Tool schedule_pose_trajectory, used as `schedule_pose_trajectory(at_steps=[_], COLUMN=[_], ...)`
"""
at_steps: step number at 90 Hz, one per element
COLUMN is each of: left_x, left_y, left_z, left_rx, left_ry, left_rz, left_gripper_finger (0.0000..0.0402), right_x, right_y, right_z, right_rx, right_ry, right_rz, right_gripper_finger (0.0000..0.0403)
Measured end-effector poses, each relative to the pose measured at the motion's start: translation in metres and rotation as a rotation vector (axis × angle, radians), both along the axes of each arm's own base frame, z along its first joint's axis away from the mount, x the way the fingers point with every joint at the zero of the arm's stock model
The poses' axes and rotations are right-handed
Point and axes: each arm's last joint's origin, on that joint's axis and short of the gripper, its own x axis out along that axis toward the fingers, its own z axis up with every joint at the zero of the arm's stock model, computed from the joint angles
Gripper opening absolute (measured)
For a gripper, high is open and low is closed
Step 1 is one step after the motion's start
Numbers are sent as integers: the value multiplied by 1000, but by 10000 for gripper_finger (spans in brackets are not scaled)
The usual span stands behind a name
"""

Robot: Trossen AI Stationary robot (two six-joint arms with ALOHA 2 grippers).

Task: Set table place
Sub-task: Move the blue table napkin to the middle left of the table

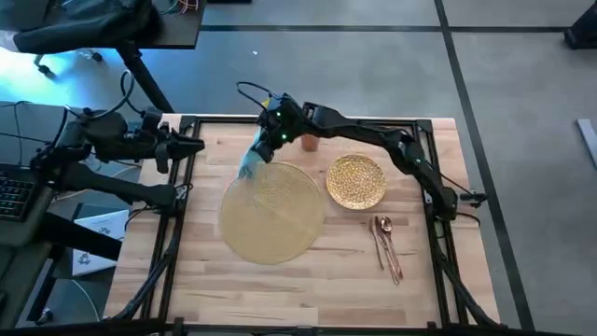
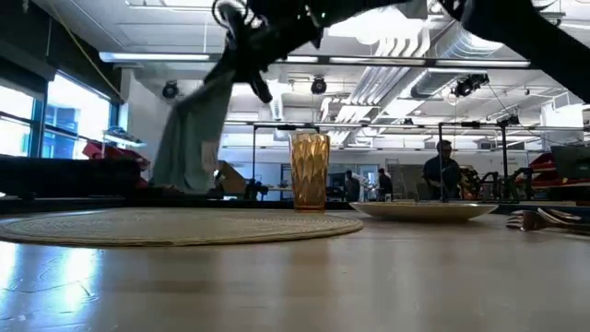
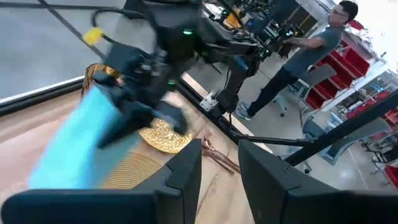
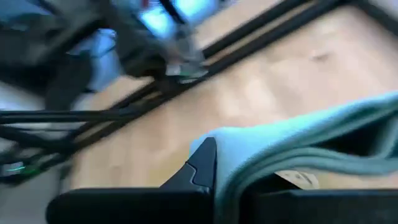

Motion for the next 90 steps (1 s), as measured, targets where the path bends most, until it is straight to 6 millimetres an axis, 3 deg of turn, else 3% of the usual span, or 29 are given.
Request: schedule_pose_trajectory(at_steps=[7, 14, 31, 37, 42, 55, 60, 76, 90], left_x=[0, 0, 0, -1, -1, -2, -1, 4, 12], left_y=[0, 0, 0, 0, -1, -3, -4, -5, -4], left_z=[0, 0, 0, 0, 0, -1, -1, -13, -24], left_rx=[-15, -20, -18, -20, -17, -17, -22, 28, 75], left_ry=[-5, -8, -4, -4, -1, 4, 12, 157, 303], left_rz=[7, 15, 16, 5, -23, -108, -128, -177, -192], left_gripper_finger=[90, 90, 90, 90, 90, 90, 90, 90, 90], right_x=[10, 20, 45, 42, 41, 33, 29, 13, -12], right_y=[4, 22, 93, 115, 127, 144, 147, 148, 148], right_z=[0, -4, -44, -50, -42, -3, 3, -5, 11], right_rx=[-104, -180, -370, -336, -265, -20, 76, 218, 228], right_ry=[-85, -120, -35, 21, -5, -157, -152, 93, 255], right_rz=[20, 64, 274, 337, 353, 496, 543, 447, 324], right_gripper_finger=[0, 0, 0, 0, 0, 0, 0, 0, 0])
